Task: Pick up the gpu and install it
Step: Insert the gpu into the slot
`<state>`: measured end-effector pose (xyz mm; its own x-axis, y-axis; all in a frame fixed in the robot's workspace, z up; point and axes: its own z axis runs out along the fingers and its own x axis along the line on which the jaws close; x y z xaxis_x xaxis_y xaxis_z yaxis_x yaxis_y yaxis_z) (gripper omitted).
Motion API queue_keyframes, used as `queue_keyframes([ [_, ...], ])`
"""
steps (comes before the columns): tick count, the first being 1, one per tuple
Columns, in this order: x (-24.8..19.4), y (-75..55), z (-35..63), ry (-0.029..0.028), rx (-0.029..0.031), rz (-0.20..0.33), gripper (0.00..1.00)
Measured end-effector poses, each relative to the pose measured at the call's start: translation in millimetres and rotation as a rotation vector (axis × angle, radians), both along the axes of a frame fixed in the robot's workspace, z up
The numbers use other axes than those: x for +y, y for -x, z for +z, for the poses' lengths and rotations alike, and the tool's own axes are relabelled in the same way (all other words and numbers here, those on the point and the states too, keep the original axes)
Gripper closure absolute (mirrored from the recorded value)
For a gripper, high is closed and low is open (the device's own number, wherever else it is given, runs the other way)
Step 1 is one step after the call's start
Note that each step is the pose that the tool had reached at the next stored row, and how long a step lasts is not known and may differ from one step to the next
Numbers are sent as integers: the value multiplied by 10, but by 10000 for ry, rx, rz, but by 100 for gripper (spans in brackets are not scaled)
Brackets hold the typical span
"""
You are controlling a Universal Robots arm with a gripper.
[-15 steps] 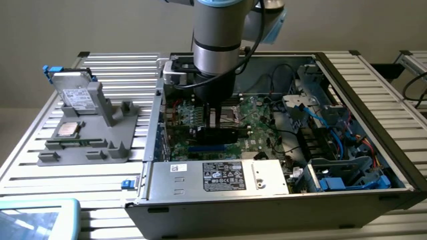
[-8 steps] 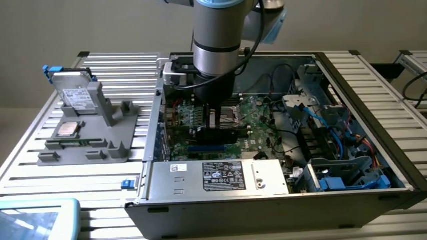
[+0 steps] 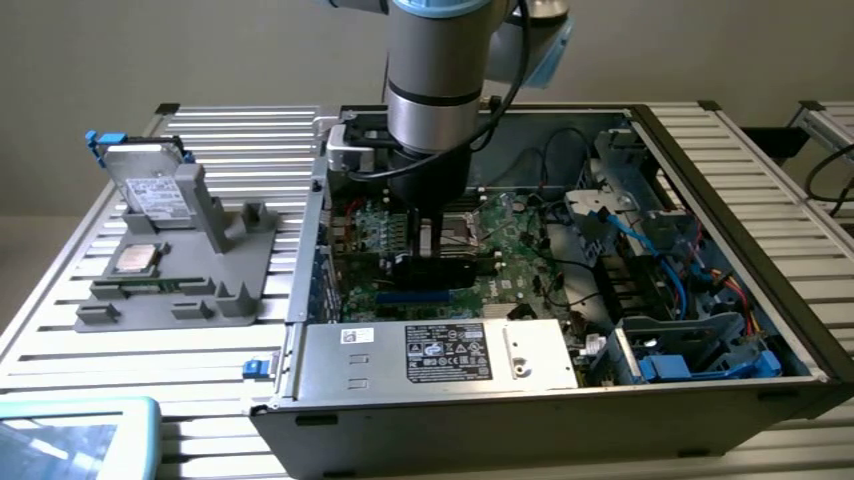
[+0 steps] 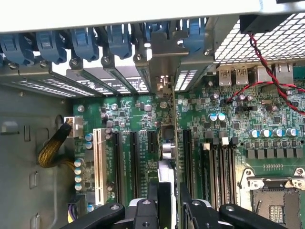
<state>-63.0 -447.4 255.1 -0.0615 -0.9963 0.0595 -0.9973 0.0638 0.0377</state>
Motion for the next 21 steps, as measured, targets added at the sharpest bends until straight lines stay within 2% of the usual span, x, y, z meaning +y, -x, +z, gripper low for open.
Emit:
queue_keyframes([
  [14, -6, 7, -28, -2, 0, 3, 73],
  [21, -9, 8, -40, -87, 1, 2, 73],
])
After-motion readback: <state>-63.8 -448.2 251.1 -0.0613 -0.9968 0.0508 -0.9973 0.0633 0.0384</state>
